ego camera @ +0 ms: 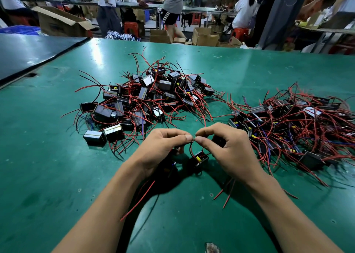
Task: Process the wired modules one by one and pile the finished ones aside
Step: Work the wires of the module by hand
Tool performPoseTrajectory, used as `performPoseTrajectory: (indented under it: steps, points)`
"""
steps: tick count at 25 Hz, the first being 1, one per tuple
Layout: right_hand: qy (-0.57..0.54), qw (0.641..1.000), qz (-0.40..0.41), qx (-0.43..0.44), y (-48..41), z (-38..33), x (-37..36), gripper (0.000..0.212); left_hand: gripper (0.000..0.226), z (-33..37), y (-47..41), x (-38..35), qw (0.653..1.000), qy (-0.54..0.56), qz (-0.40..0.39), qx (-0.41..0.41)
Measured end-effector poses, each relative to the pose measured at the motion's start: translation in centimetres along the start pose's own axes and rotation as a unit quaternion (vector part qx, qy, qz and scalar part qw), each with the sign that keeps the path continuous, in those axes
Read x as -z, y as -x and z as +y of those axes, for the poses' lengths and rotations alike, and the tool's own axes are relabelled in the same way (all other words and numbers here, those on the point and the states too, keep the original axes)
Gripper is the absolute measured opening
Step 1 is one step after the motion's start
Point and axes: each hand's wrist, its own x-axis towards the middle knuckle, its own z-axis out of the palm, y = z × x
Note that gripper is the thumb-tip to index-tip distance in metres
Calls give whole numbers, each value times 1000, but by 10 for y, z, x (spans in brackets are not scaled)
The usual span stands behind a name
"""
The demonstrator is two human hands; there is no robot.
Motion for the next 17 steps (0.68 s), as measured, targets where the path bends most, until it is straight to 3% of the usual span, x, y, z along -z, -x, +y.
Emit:
performPoseTrajectory:
  steps: [3,6,9,13,17]
  points:
    - [-85,991,6,-101,1,-1,-4,7,26,-2,0,-2,999,-12,26,-14]
    - [-125,984,11,-128,2,-2,-4,4,20,-2,0,-3,999,-12,43,-22]
    - [-67,993,35,-89,3,-4,-5,5,9,-3,-1,-5,997,-24,67,-23]
    - [47,997,53,26,3,1,-9,4,9,-3,-3,-6,994,-59,80,-36]
    - [82,993,35,71,2,10,-5,16,13,-2,-3,-4,993,-92,77,-13]
